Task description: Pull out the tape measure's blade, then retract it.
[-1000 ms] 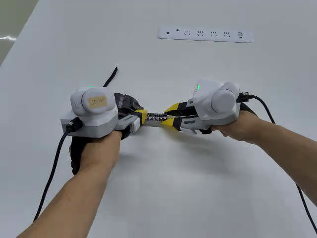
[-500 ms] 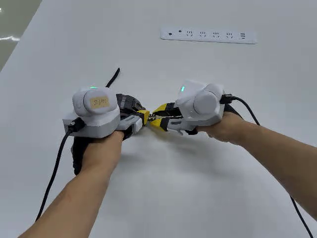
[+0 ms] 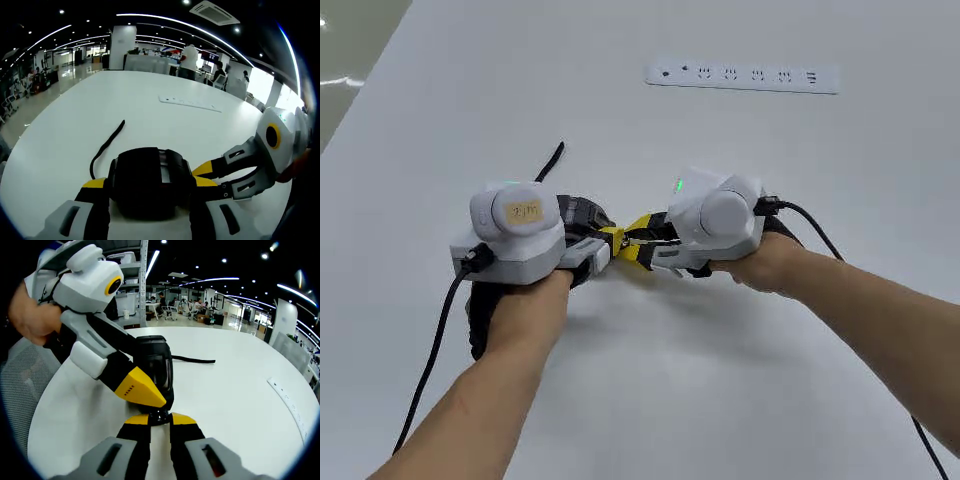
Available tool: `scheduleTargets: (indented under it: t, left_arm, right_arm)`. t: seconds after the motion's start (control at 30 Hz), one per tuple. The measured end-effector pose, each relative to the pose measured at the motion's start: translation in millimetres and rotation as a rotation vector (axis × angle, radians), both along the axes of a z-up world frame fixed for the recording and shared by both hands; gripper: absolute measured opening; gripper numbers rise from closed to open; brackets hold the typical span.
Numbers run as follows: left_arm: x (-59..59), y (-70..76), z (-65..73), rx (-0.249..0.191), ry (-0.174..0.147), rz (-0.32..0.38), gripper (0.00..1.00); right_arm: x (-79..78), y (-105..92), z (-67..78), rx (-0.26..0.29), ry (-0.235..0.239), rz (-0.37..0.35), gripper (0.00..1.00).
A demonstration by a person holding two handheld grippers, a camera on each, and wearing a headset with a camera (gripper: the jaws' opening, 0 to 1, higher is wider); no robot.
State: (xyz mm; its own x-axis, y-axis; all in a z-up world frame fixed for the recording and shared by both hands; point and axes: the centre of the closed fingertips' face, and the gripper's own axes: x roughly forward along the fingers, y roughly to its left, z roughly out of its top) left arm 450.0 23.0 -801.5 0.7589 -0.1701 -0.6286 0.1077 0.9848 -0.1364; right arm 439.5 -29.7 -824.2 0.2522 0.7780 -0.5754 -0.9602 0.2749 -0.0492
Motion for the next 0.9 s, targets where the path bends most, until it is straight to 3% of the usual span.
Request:
scheduleTargets:
  t: [0.53, 0.9]
  left_arm:
    - [-0.2, -2.5, -0.3, 0.02, -0.012, -0.012, 0.64]
    - [-0.9, -2.0, -2.0, -0.002, 0.014, 0.009, 0.65]
  right_arm:
    - [-2.9, -0.2, -1.5, -0.027, -0.046, 0.025, 0.14]
    - [-2.2, -2.5, -1.9, -0.033, -0.039, 0.013, 0.18]
